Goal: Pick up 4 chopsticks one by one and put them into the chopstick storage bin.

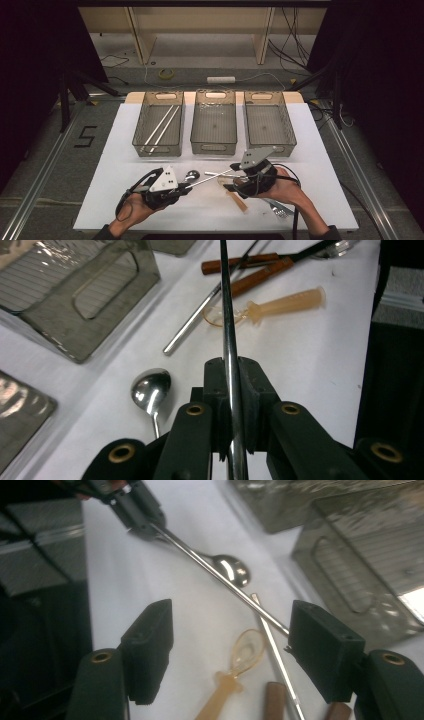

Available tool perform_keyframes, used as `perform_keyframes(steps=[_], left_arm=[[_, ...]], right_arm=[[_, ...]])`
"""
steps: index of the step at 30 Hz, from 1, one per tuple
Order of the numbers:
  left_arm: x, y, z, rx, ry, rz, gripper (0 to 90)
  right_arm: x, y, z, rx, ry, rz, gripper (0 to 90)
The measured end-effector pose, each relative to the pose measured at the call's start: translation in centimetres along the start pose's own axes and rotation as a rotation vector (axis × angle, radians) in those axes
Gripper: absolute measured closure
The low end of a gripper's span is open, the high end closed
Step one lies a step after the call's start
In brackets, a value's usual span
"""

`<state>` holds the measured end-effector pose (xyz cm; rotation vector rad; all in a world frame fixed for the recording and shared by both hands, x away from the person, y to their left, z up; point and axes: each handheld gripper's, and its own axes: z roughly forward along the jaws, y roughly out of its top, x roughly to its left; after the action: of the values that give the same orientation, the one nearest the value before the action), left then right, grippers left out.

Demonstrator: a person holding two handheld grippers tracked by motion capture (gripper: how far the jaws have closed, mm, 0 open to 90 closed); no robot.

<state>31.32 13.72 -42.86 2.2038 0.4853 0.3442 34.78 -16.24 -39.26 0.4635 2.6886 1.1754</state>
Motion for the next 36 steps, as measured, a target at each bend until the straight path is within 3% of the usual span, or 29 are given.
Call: perform_keyframes(steps=[5,9,17,21,26,36], left_arm=[[0.7,-0.1,-0.5,-0.029,0.038,-0.057,82.7],[1.1,0.0,-1.1,-0.052,0.062,-0.085,82.8],[2.1,0.3,-2.1,-0.103,0.111,-0.139,82.8],[3.0,0.3,-2.3,-0.125,0.159,-0.177,82.8],[4.7,0.1,-2.7,-0.153,0.224,-0.245,82.8],[8.2,0.2,-2.7,-0.144,0.333,-0.312,82.8]], right_arm=[[-0.5,-0.9,-0.7,-0.071,-0.049,0.073,32.0],[-0.6,-1.4,-1.0,-0.087,-0.078,0.107,27.7],[-0.4,-2.3,-1.2,-0.093,-0.1,0.121,26.5],[-0.5,-2.7,-1.1,-0.087,-0.108,0.129,26.0],[-0.6,-3.2,-1.1,-0.084,-0.122,0.135,25.9],[-0.4,-3.5,-1.0,-0.07,-0.125,0.133,26.0]])
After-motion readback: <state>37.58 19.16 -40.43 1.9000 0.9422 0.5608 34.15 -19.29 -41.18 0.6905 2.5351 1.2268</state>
